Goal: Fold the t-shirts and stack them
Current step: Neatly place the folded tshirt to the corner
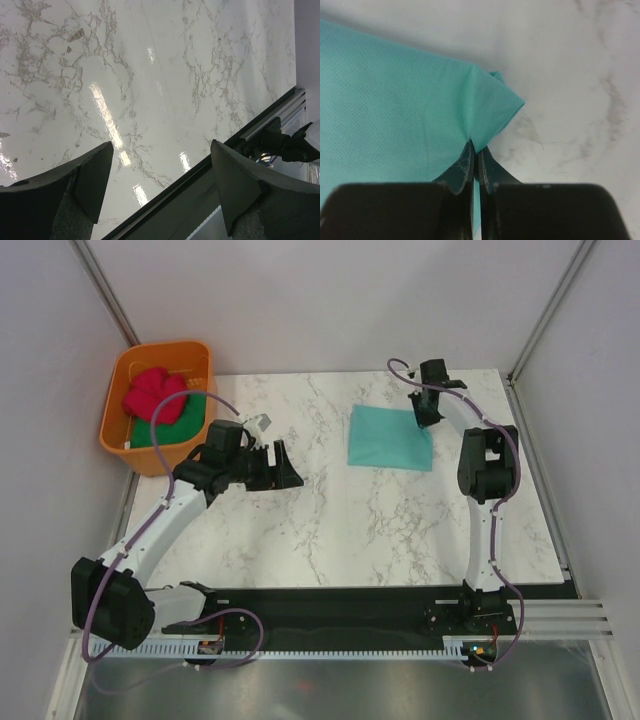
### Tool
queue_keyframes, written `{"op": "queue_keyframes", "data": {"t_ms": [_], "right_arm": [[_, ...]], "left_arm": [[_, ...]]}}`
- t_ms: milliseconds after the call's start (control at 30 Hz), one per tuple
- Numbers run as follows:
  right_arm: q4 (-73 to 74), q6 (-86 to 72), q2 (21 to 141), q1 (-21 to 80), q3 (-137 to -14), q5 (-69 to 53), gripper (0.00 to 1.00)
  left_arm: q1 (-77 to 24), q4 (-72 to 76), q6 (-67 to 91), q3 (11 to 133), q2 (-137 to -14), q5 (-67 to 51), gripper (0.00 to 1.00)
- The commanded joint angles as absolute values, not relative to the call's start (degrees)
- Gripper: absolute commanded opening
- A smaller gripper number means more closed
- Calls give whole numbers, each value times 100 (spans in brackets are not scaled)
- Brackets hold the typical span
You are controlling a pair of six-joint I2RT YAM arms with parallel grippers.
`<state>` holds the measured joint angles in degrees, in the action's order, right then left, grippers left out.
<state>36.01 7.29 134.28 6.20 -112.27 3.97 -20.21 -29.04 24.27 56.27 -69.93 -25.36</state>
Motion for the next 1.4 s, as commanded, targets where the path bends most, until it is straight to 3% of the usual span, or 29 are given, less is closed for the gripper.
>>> {"op": "queue_keyframes", "data": {"t_ms": [0, 333, 700, 1367], "right_arm": [[3779, 1186, 13526, 317, -11636, 1467, 0], [3219, 2162, 14387, 18, -12787, 2794, 0], [2049, 2839, 15468, -527, -14009, 3023, 0], [483, 3507, 16058, -668, -14440, 2636, 0]], "left_arm": [[-1995, -2830, 2215, 5625, -7066, -2522, 86], [-1995, -2821, 2206, 5634, -7216, -2566, 86], [-1995, -2830, 2189, 5669, -7453, -2566, 86], [-1995, -2830, 2136, 5730, -7778, -2593, 86]]}}
